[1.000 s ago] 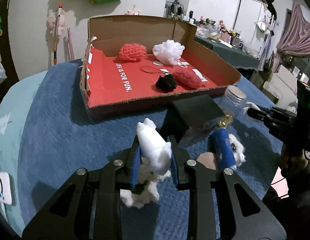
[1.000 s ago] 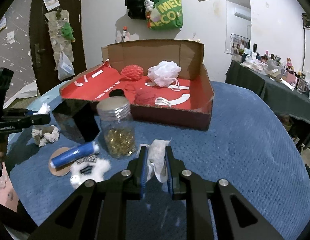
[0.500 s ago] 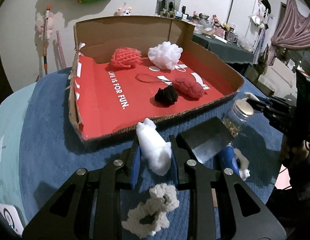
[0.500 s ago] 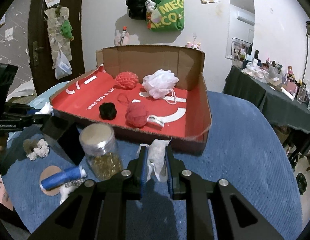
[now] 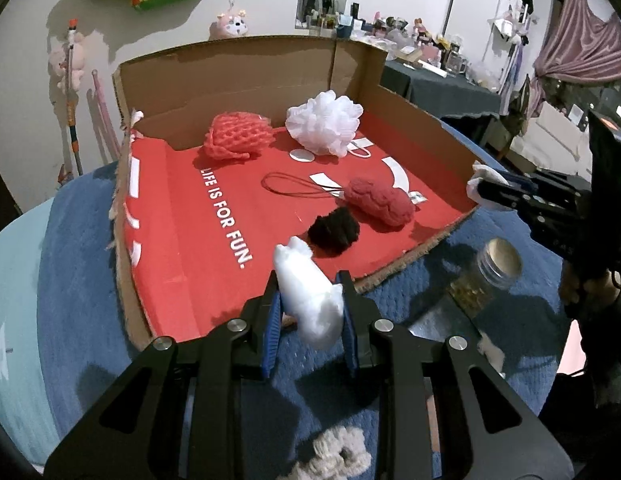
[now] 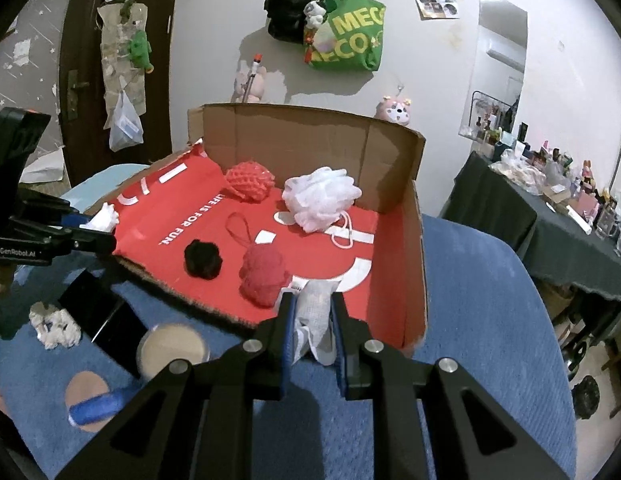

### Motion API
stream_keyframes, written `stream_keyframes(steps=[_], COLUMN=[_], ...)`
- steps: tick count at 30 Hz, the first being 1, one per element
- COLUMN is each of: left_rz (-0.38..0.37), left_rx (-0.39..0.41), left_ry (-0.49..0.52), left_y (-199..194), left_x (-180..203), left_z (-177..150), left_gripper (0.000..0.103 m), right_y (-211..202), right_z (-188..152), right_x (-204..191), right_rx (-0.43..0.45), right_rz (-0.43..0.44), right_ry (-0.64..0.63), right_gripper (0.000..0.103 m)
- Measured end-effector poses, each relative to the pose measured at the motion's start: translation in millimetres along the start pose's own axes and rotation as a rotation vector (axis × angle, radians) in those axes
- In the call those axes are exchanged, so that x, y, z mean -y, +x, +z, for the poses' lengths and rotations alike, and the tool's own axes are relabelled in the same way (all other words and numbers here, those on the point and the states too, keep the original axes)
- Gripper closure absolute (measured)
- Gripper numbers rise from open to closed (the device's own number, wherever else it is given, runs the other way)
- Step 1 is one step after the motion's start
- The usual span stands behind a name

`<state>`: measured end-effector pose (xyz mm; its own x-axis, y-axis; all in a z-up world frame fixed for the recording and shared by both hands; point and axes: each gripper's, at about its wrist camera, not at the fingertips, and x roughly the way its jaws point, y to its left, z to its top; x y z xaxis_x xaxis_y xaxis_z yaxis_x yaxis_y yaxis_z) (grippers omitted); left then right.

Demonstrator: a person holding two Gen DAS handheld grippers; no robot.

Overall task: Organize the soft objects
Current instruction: 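Carry the white cloth and white tissue over the box with both tools, then open both tools to drop the white cloth and tissue into the box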

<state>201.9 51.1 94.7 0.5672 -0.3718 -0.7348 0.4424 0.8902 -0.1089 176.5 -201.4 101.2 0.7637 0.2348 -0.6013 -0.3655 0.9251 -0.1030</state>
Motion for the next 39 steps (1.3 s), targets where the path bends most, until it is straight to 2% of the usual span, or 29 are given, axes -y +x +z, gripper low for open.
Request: stream_keyframes(steps=[11, 21, 29, 37, 39], left_rz=[-0.01, 0.011, 0.028, 0.039, 0.038], left_rx=[-0.104, -0.181, -0.233, -0.237, -0.23], left_ry=[0.001, 0.008, 0.019, 0.012, 0.009], left_y=[39.9, 68.8, 82.6, 85.3, 85.9], left_x=[-13.9, -19.9, -23.2, -29.1, -30.0], left_z=[25.6, 33.2, 29.9, 33.0, 33.4], left_gripper=[0.079, 0.079, 0.078, 0.078, 0.077], right_y=[53.6, 82.8, 90.8, 92.9, 93.0], right_z=[23.3, 23.5, 19.9, 21.2, 21.2], right_x=[5.7, 3.3, 2.1, 2.3, 2.4], right_rx=[-0.143, -0.25, -0.29, -0.298, -0.3], right_rz=[-0.039, -0.069, -0.072, -0.077, -0.074], right_ry=[-0.053, -0.103, -0.131, -0.141, -0.138], right_gripper=[0.085, 0.084, 0.084, 0.084, 0.081])
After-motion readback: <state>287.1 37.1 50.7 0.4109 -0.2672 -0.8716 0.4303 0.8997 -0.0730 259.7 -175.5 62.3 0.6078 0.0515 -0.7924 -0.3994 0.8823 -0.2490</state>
